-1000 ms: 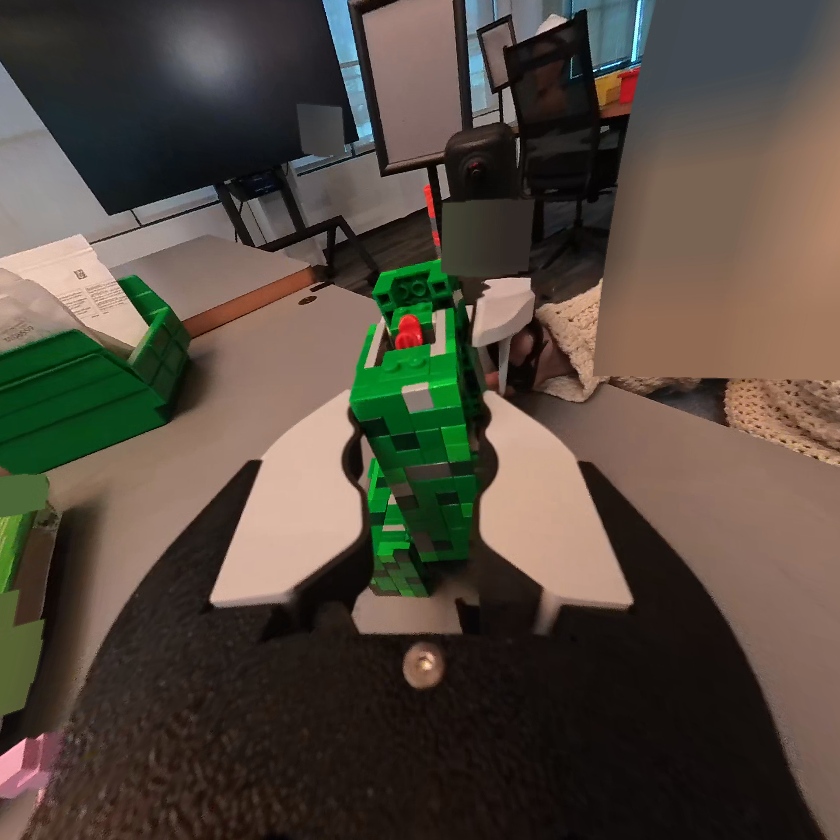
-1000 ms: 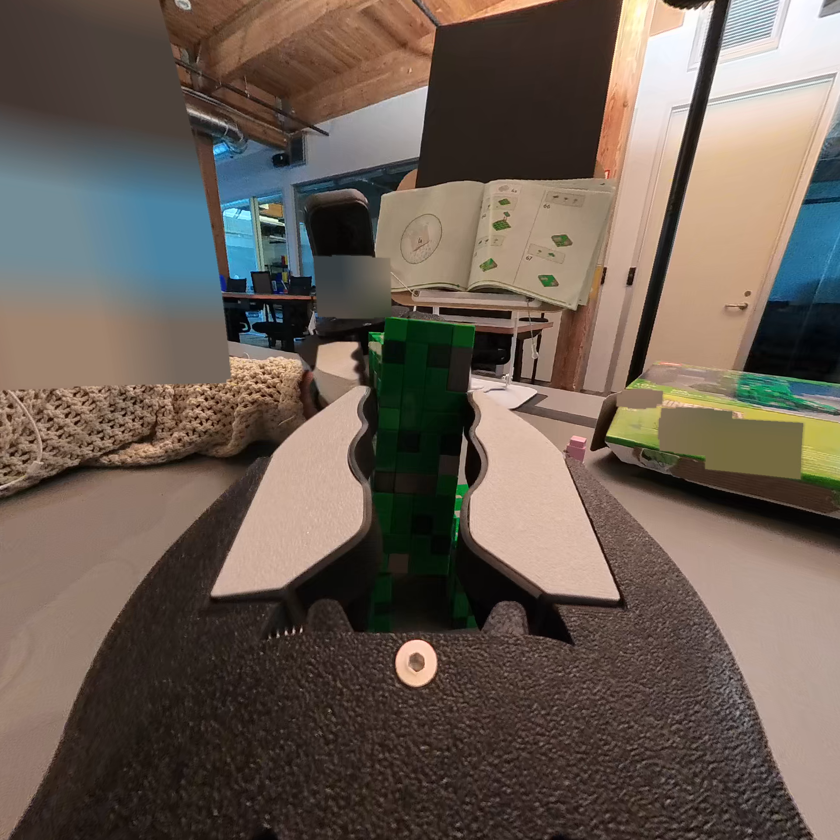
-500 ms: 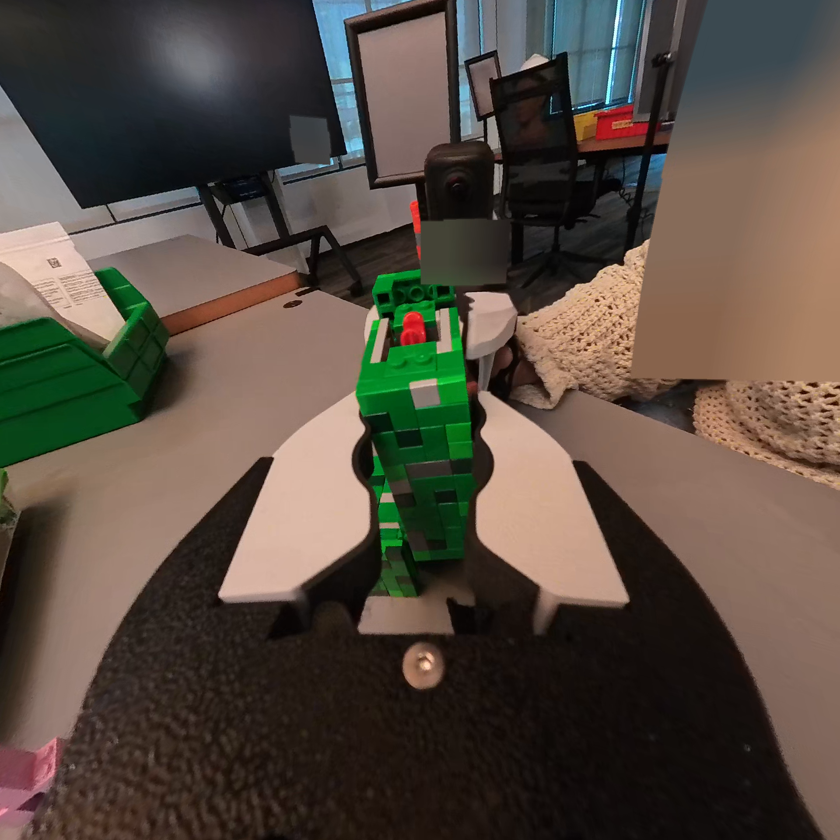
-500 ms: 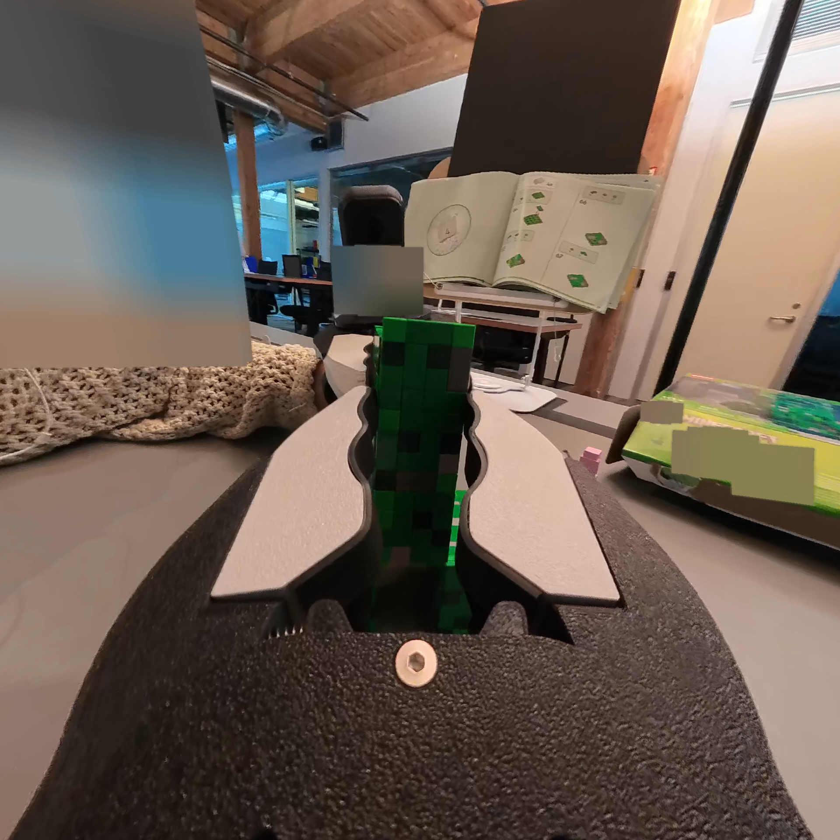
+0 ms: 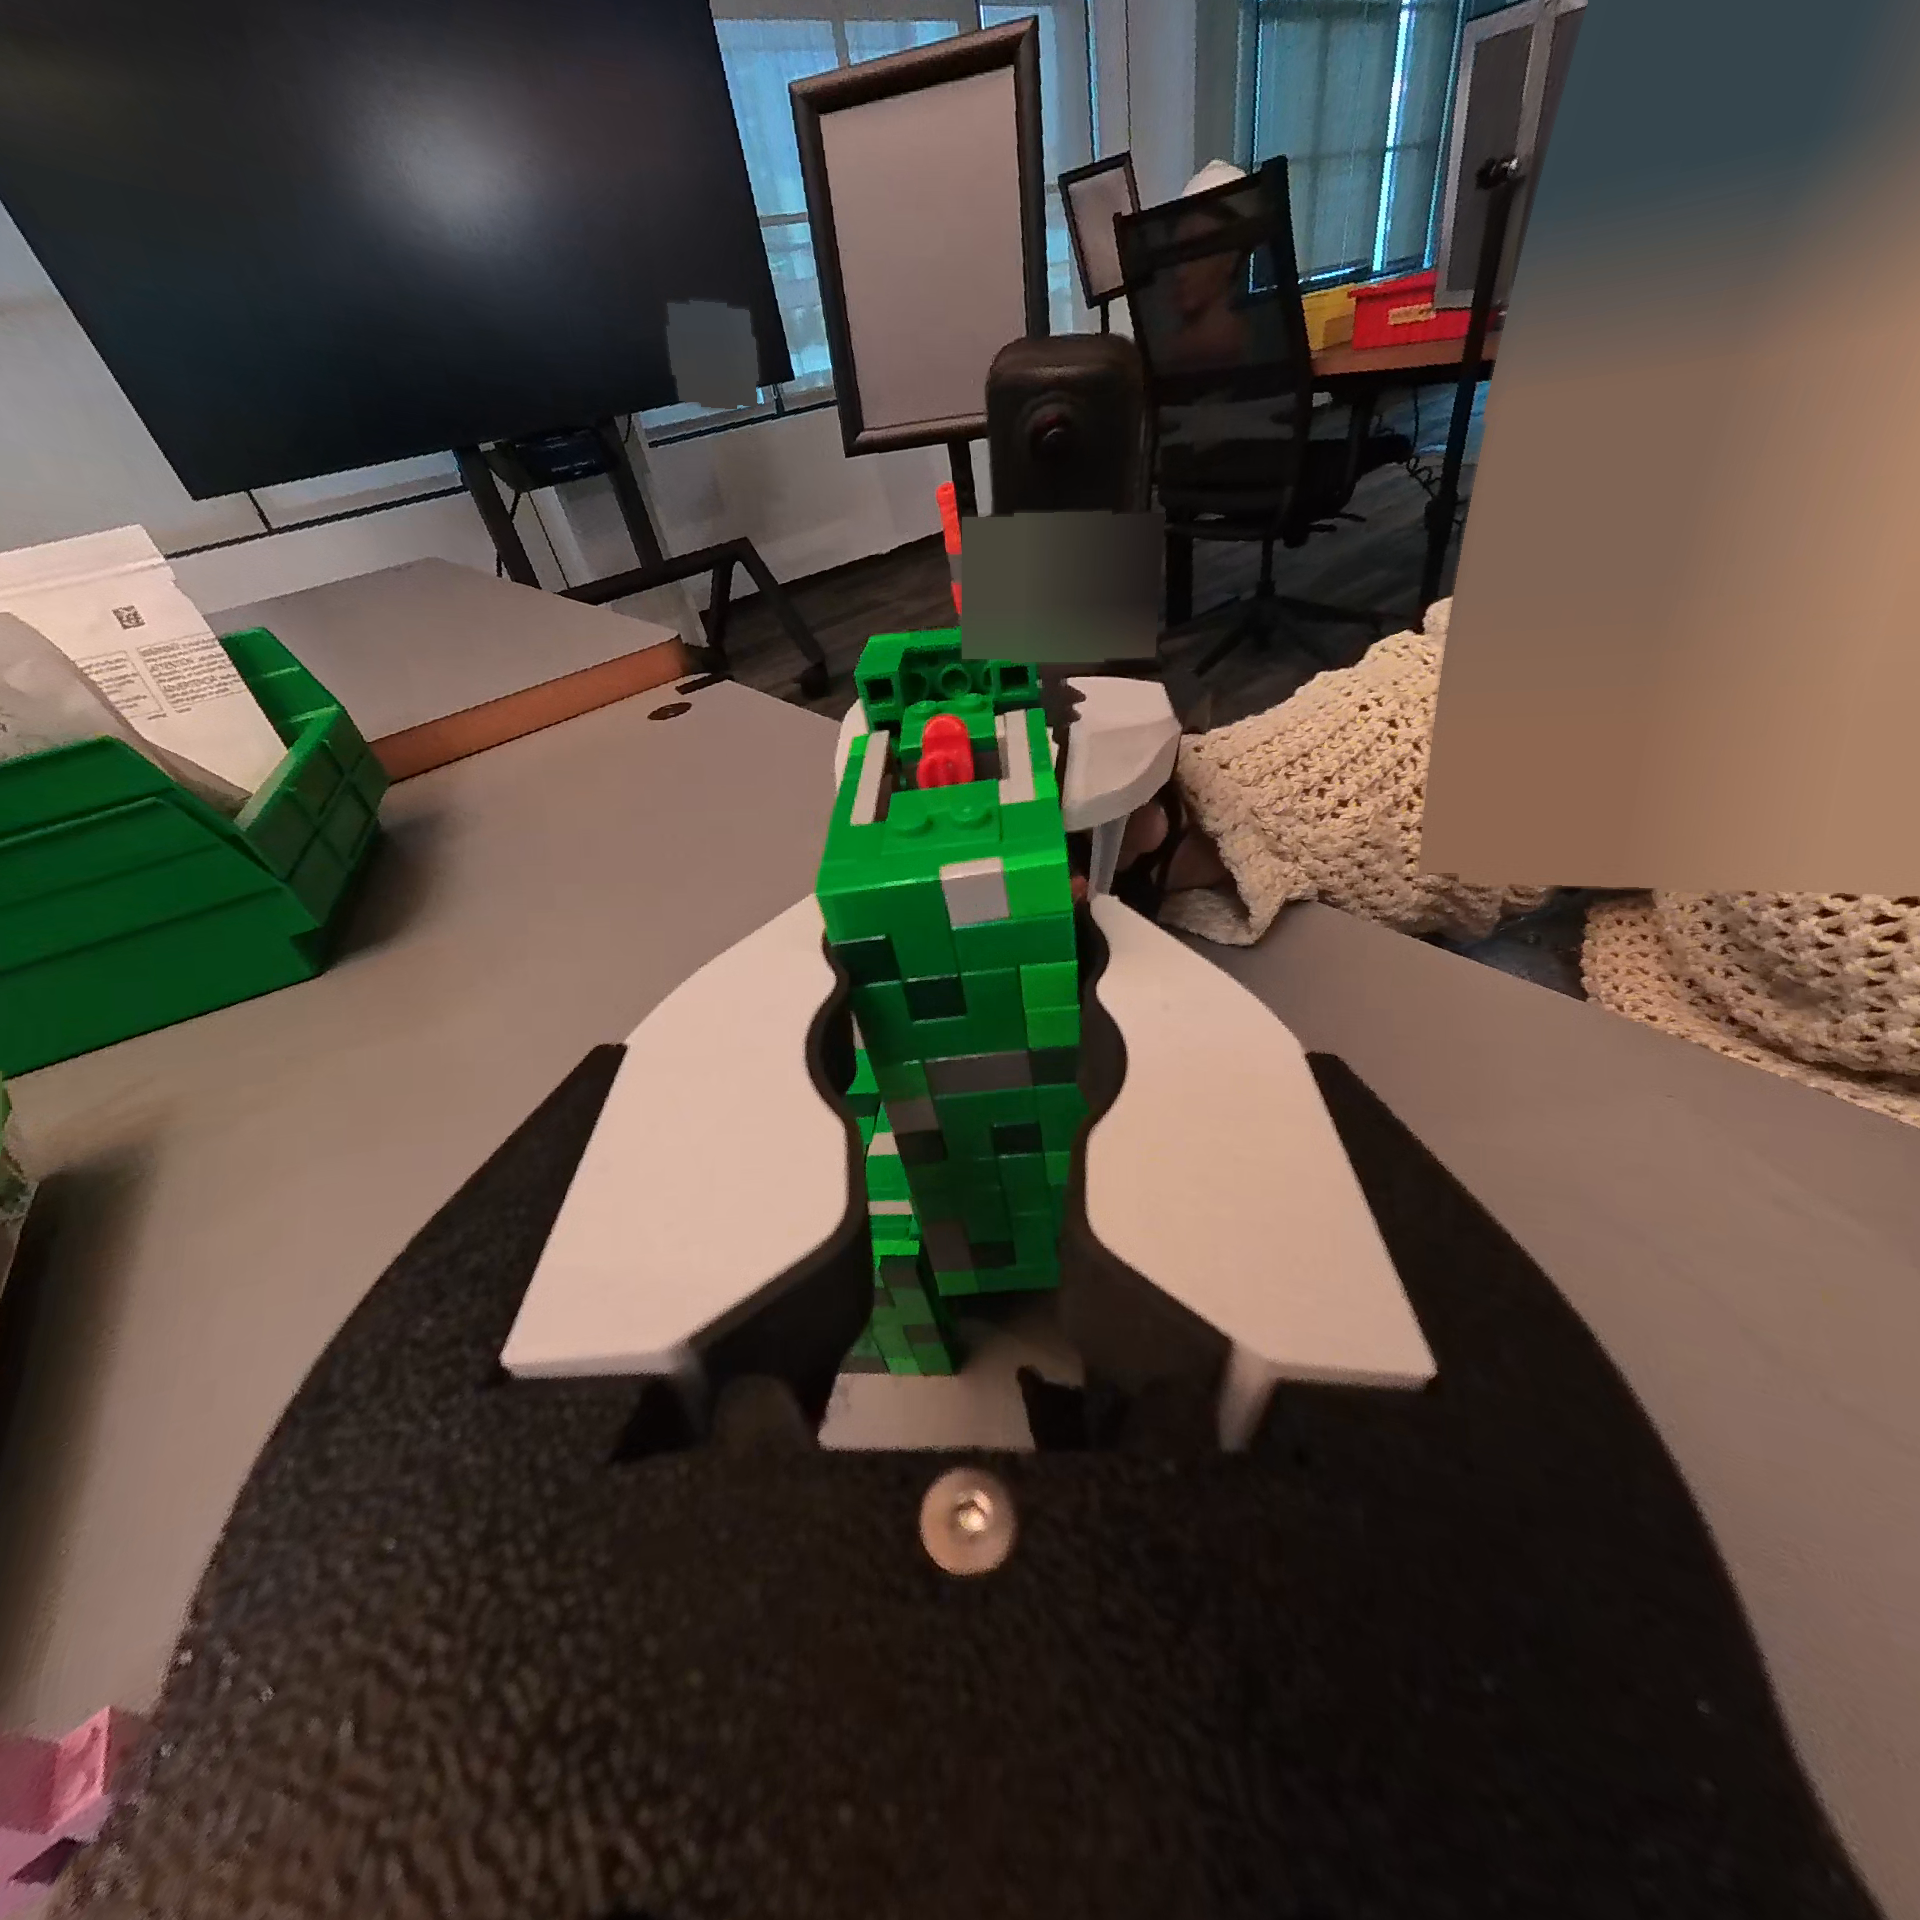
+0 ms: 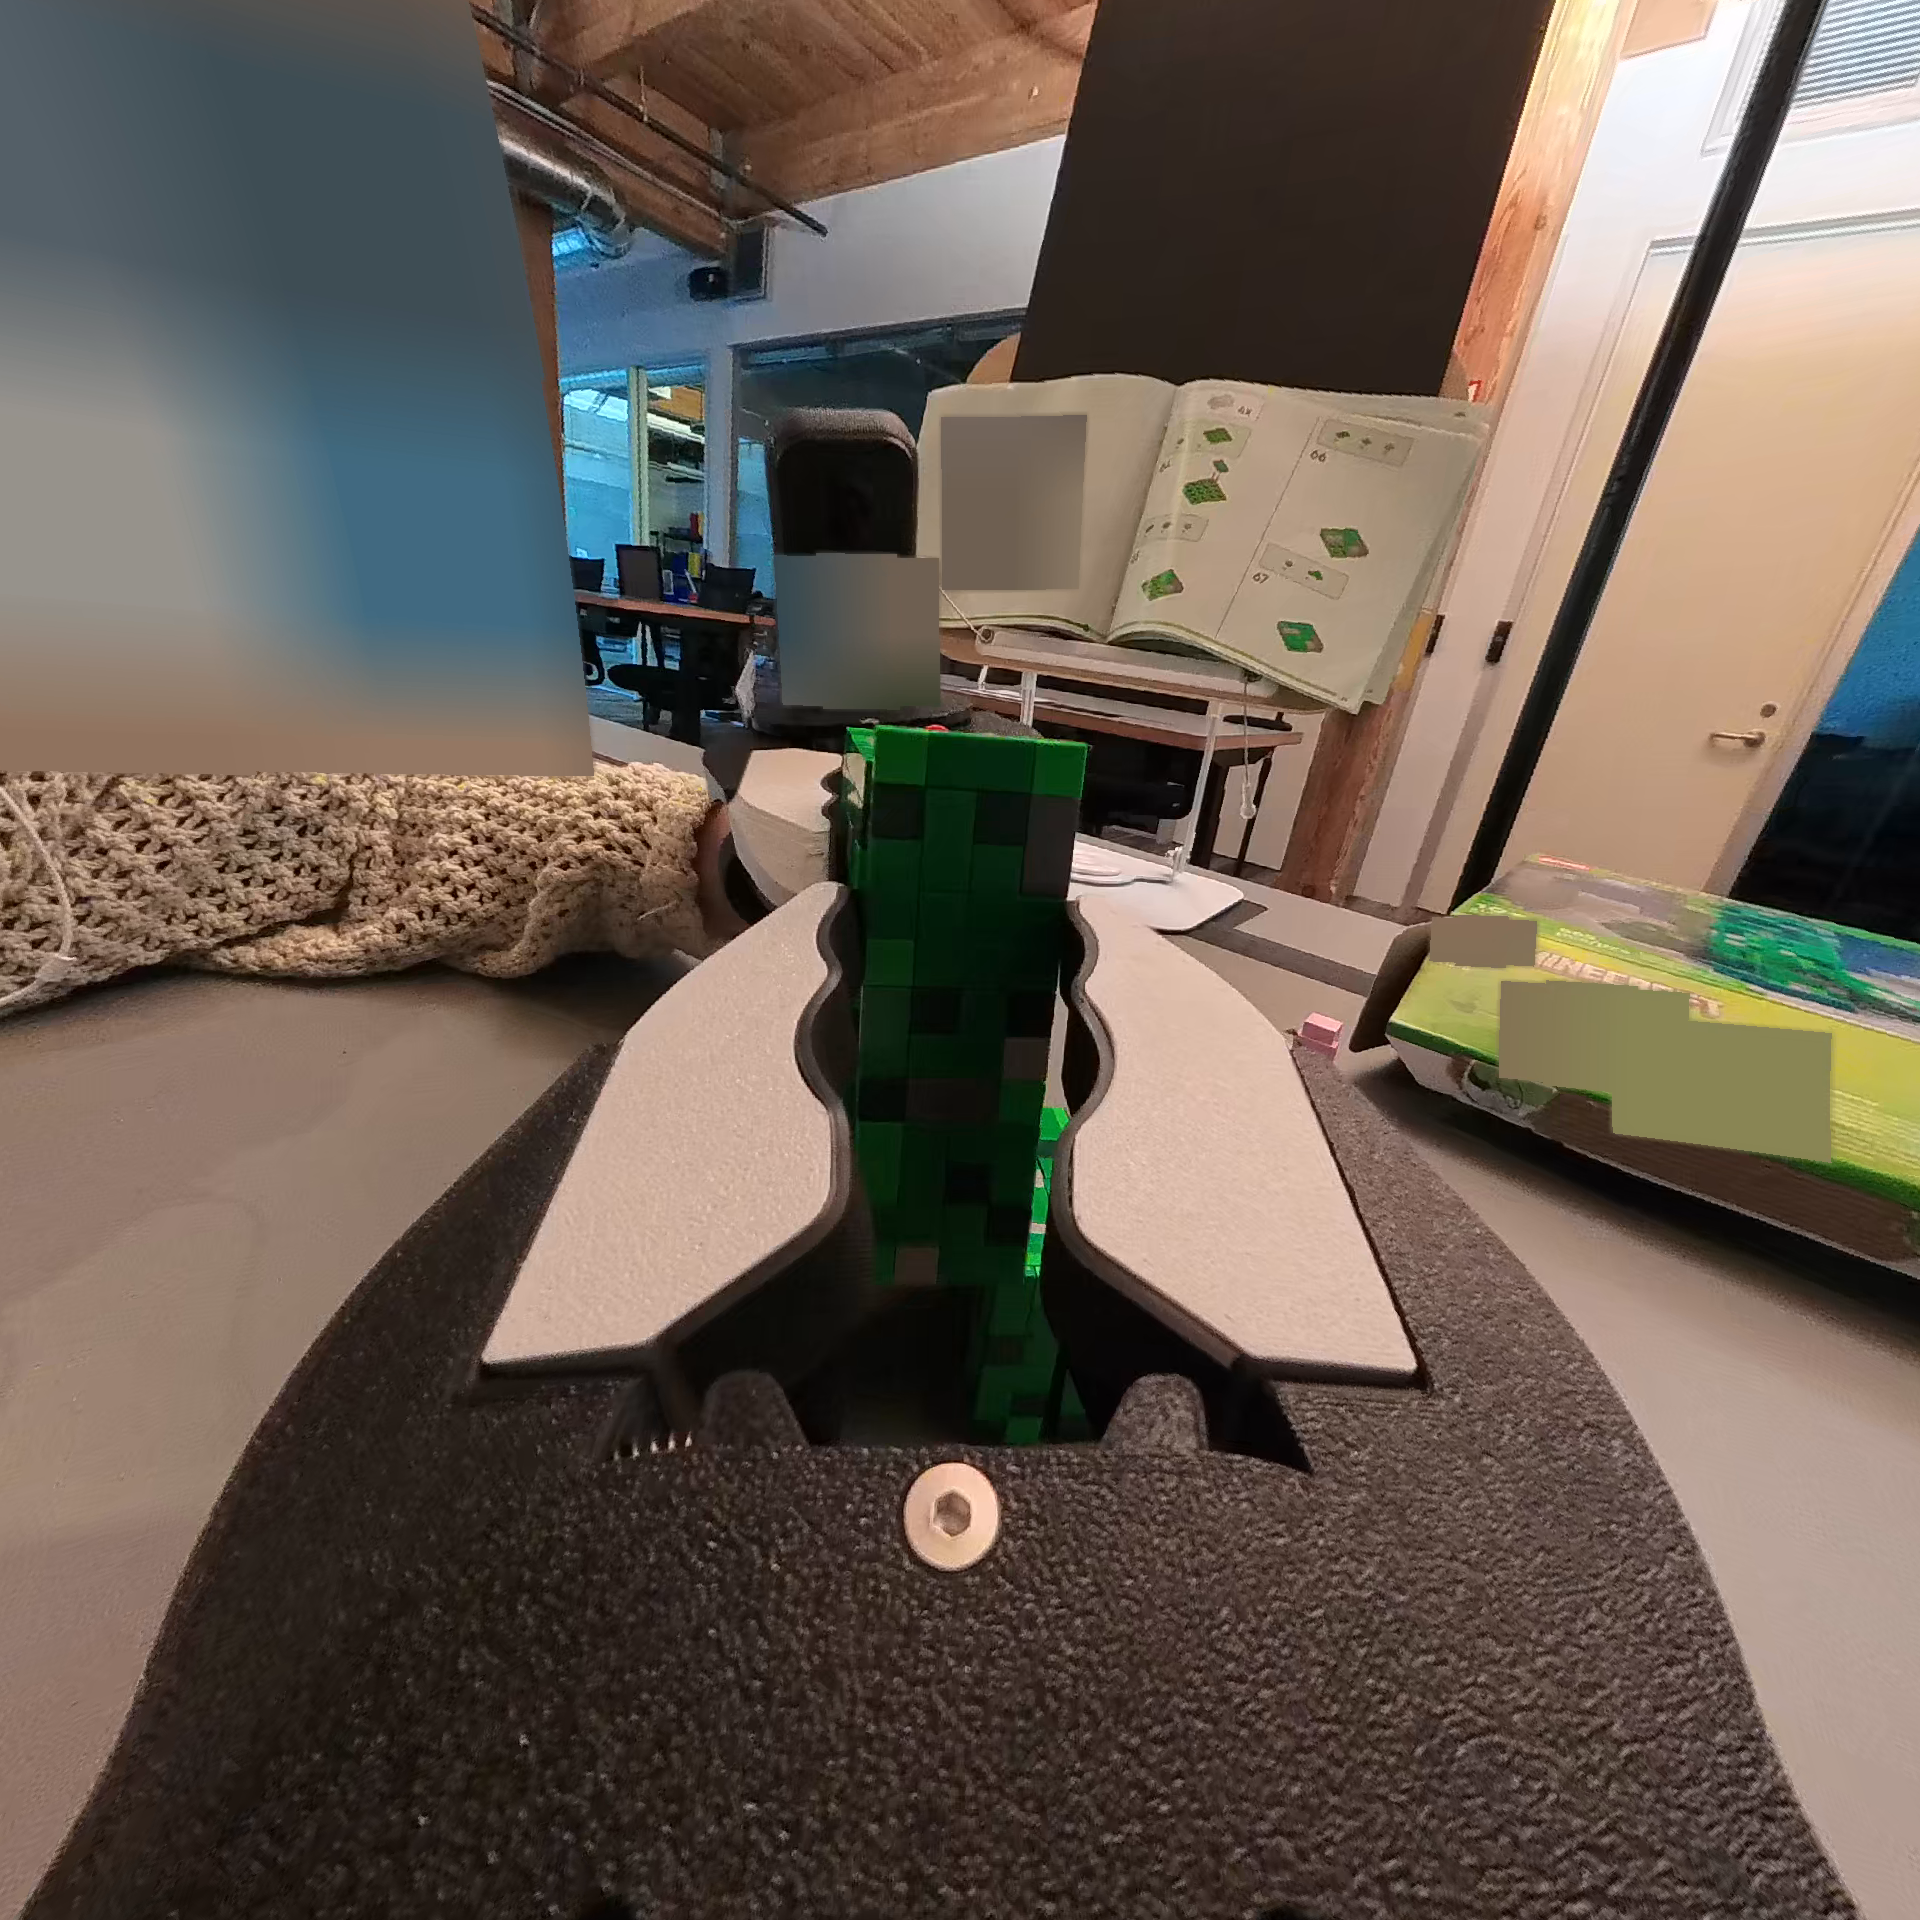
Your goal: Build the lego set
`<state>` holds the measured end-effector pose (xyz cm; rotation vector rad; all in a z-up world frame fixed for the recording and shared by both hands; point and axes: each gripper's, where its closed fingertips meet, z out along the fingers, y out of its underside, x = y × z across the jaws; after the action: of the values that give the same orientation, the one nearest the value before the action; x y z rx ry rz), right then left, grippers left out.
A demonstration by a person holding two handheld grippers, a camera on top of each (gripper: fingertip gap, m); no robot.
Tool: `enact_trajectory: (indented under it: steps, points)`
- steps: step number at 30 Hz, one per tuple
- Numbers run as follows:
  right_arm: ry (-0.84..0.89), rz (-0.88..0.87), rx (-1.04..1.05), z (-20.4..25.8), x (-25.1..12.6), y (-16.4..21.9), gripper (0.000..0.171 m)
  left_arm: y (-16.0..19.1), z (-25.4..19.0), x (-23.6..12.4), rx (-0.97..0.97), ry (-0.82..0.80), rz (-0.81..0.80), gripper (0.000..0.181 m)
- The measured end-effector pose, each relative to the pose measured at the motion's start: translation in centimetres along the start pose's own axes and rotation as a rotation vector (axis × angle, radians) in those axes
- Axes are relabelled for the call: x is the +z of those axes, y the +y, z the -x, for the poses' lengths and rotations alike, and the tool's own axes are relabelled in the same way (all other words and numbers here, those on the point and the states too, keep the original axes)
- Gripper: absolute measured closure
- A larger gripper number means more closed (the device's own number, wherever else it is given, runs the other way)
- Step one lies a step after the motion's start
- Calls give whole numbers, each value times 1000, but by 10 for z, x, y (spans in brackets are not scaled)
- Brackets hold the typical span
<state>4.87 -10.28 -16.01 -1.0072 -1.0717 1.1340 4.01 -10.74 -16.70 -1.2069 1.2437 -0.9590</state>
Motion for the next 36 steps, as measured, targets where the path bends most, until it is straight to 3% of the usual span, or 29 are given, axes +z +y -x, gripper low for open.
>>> enact_trajectory:
  steps: [36]
  points:
    - [-11, 36, 56, 3, 4, 8, 135, -1, -1, 3, -37, 38, -49, 144]
